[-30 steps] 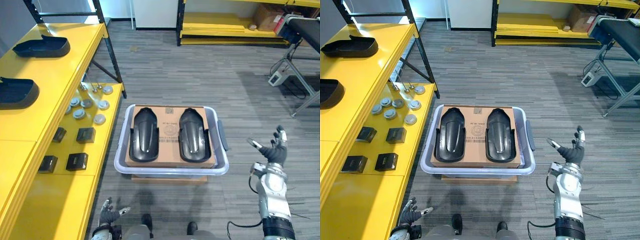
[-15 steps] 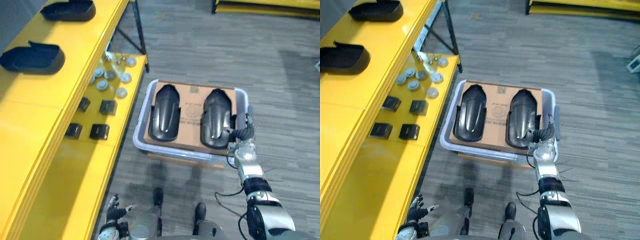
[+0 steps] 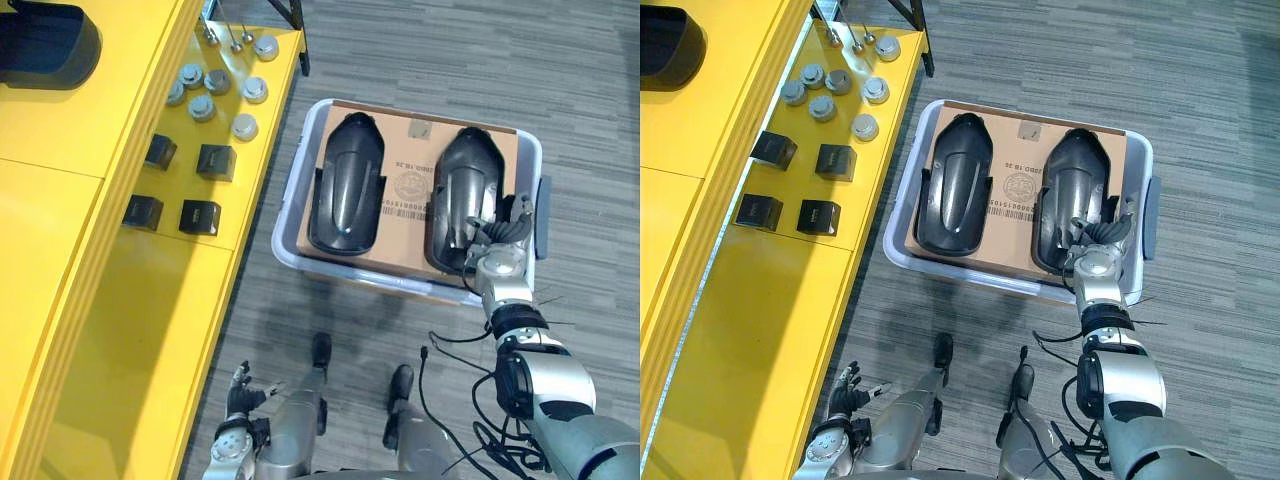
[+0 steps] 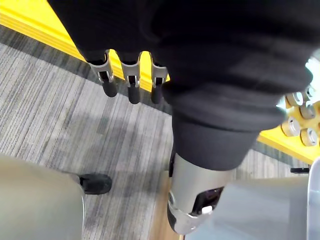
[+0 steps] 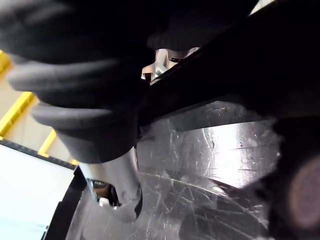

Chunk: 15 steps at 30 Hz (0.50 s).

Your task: Walk over and take plastic housings, then place them on the shelf

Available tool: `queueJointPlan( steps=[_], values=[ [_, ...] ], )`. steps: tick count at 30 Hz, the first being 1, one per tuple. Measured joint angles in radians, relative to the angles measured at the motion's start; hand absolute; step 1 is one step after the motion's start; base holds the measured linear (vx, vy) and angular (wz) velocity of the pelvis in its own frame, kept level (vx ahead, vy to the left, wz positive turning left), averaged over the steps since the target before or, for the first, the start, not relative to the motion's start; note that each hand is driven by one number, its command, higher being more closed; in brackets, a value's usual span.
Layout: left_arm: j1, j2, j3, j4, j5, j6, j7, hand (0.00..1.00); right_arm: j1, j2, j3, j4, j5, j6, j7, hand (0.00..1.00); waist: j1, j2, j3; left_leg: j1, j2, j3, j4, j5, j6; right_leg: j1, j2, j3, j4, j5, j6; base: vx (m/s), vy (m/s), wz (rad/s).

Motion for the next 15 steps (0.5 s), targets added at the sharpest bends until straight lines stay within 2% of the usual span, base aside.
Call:
queueJointPlan(
  steps=[10,15],
  values=[
    [-0.027,0.004,-0.011,0.022,0.0,0.001,0.007,0.0,0.031,0.013,-0.015,0.021,0.039,0.002,0.01,1.0,-0.002,-0.002,0.005,0.033,0.004,0.018,-0.002,-0.001,-0.001,0.03,0.002,0.013,-0.008,0.0,-0.001,0.01,-0.011,-0.04],
    [-0.027,0.004,-0.015,0.021,0.0,0.004,0.006,0.0,0.106,0.025,-0.016,-0.07,0.038,0.004,0.011,1.0,-0.003,-0.003,0.005,0.055,0.005,0.017,-0.003,-0.001,-0.002,0.052,0.002,0.012,-0.008,0.0,-0.001,0.0,0.0,0.0]
  ],
)
